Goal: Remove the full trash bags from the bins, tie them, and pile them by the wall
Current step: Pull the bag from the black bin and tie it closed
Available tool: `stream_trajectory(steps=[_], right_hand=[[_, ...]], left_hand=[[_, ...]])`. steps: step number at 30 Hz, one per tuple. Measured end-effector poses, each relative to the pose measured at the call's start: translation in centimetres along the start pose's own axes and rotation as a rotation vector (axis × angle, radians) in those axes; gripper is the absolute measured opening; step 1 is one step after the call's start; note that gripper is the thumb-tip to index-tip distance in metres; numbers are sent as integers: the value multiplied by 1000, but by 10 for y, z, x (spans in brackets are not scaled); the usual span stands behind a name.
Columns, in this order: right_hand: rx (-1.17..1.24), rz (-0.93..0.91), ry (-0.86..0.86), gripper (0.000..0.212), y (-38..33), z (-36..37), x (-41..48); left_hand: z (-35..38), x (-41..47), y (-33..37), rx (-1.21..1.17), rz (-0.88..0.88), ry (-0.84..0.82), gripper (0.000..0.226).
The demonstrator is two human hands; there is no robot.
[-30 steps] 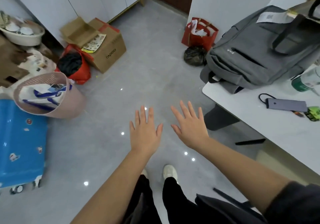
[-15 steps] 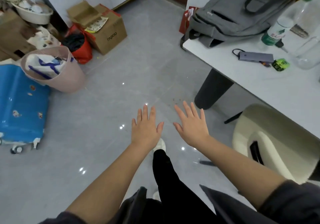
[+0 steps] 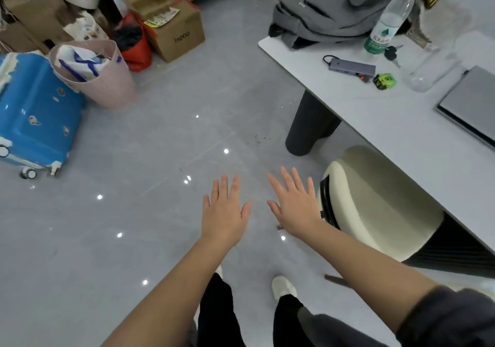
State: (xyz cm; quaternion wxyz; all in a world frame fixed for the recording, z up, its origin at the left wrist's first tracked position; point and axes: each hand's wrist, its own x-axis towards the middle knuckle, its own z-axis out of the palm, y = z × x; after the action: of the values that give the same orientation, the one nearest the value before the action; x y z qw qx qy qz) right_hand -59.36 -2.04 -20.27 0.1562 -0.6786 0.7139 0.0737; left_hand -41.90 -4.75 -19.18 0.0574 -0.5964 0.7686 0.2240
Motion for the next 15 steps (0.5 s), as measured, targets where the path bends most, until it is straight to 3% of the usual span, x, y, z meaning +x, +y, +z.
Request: stream_trajectory(steps=[6, 15], right_hand=[[-16, -86, 9, 61, 78, 15, -72], [-22, -148, 58, 61, 146, 44, -176]], left_hand=[[57, -66, 82, -64, -103, -10, 65], [110, -150, 170, -8, -82, 61, 65]])
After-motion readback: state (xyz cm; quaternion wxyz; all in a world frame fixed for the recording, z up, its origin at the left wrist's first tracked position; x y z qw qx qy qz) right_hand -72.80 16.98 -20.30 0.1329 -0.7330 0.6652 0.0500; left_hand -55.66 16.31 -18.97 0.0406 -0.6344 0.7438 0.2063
